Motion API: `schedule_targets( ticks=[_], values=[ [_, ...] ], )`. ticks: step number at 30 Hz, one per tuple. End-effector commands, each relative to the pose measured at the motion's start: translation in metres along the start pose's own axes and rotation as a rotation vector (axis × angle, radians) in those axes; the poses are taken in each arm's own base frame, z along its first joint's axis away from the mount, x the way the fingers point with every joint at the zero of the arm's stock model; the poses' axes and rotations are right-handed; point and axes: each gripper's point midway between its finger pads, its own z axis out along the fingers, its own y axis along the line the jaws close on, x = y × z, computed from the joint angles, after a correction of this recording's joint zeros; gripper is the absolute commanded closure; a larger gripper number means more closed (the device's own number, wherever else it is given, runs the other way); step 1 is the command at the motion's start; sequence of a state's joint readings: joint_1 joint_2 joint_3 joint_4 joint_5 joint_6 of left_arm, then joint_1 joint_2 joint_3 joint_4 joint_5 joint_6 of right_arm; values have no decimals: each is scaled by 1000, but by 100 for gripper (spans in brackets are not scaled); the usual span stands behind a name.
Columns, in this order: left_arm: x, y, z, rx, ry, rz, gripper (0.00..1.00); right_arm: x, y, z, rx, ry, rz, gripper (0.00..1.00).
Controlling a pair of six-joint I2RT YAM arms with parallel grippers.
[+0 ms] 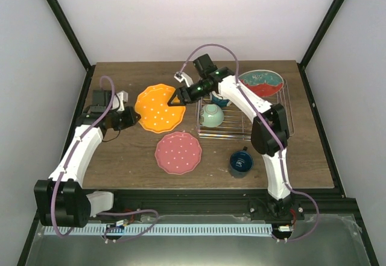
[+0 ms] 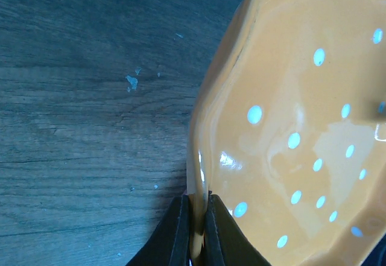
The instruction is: Load the mixed dishes into the dish rack
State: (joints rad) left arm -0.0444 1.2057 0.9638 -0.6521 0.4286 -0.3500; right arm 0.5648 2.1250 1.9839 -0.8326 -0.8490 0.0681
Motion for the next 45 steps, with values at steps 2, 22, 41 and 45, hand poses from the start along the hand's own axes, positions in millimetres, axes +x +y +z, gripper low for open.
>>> schedule_targets(
  ticks=[2, 22, 41, 45],
  values=[
    [-41, -37, -13, 147, -128, 81, 100, -17, 20, 0, -82, -36, -52, 39],
    [-41, -34, 1, 149, -83, 79, 46, -41, 13, -12, 39, -95, -139, 99],
    [-87, -47, -26, 159, -177, 65, 12, -28, 33, -146, 466, -156, -512, 99],
    [-87, -49, -17, 199, -148, 44, 12, -10, 39, -172, 584, -125, -587, 99]
  ],
)
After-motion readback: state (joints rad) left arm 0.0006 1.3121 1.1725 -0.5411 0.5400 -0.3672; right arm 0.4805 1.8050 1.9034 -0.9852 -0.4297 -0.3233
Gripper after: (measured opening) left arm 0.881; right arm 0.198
